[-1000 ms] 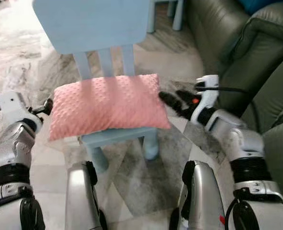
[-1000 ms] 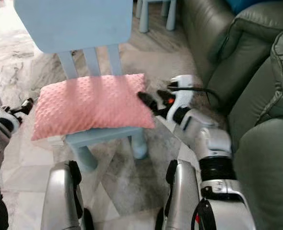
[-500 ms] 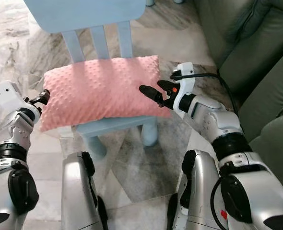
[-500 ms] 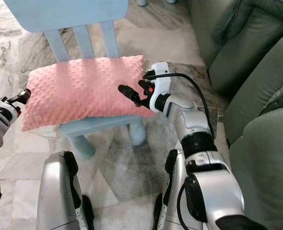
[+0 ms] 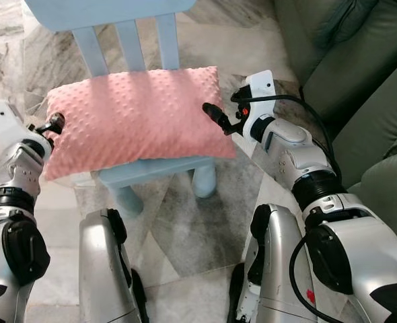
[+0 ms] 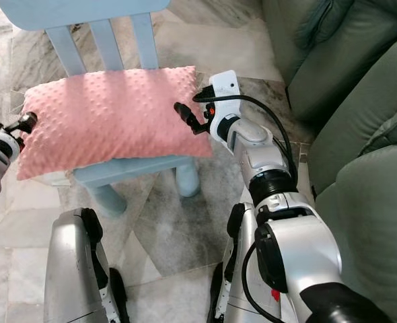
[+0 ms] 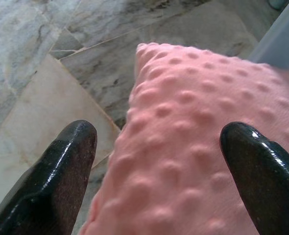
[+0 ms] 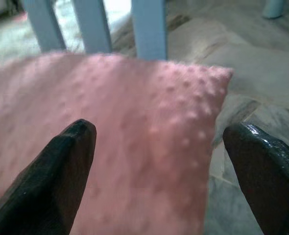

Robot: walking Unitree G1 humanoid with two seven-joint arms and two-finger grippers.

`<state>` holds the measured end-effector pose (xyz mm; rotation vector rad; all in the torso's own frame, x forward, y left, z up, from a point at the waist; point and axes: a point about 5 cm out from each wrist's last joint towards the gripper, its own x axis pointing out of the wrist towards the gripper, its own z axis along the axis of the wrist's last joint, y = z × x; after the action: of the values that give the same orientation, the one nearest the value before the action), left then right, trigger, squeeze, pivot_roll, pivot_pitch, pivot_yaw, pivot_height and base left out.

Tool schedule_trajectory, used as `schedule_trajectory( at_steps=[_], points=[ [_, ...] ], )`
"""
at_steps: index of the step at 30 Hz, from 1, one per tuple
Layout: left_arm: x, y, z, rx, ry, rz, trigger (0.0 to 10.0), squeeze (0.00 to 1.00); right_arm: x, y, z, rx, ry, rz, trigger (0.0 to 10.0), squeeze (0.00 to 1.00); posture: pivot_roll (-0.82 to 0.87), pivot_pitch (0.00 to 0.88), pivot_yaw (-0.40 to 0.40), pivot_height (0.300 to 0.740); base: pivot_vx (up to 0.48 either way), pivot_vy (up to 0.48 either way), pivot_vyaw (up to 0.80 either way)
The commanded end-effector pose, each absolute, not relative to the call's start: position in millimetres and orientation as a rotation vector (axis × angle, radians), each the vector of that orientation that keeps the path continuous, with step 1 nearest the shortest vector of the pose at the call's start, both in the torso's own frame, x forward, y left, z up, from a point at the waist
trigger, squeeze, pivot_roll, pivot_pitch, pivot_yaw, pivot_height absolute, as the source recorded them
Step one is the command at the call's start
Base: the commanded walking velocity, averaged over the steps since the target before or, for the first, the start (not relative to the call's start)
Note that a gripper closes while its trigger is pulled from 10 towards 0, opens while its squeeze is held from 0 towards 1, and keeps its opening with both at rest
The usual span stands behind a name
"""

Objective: Move the pillow to the sofa

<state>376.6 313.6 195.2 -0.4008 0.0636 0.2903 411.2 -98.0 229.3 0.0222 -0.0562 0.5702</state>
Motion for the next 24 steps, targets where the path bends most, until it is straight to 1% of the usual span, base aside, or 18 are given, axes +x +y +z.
schedule_trajectory(
  at_steps=[1,6,10,14,17,18,24],
  points=[
    [377,313,194,-0.437,0.066,0.307,10.0,0.0,414,-97,241,0.11,-0.099,0.549,10.0,0.0,0.0,0.366,-0.059,0.429,0.0,0.0,0.0],
    [383,304,200,-0.479,0.059,0.307,10.0,0.0,415,-90,241,0.157,-0.084,0.519,10.0,0.0,0.0,0.365,-0.059,0.429,0.0,0.0,0.0],
    [389,293,203,-0.53,0.042,0.293,10.0,0.0,414,-79,234,0.054,-0.069,0.484,10.0,0.0,0.01,0.363,-0.065,0.429,0.0,0.0,0.0],
    [392,285,200,-0.578,0.044,0.281,10.0,0.0,412,-70,226,-0.007,-0.043,0.476,10.0,0.0,0.01,0.364,-0.07,0.429,0.0,0.0,0.0],
    [392,284,199,-0.583,0.045,0.277,10.0,0.0,412,-69,225,-0.021,-0.037,0.473,10.0,0.0,0.01,0.364,-0.071,0.429,0.0,0.0,0.0],
    [392,280,194,-0.61,0.054,0.276,10.0,0.0,411,-64,220,-0.039,-0.029,0.462,10.0,0.0,0.01,0.36,-0.075,0.429,0.0,0.0,0.0],
    [390,273,179,-0.649,0.094,0.279,10.0,0.0,407,-54,208,0.017,0.016,0.474,10.0,0.0,0.01,0.363,-0.074,0.429,0.0,0.0,0.0]
  ],
)
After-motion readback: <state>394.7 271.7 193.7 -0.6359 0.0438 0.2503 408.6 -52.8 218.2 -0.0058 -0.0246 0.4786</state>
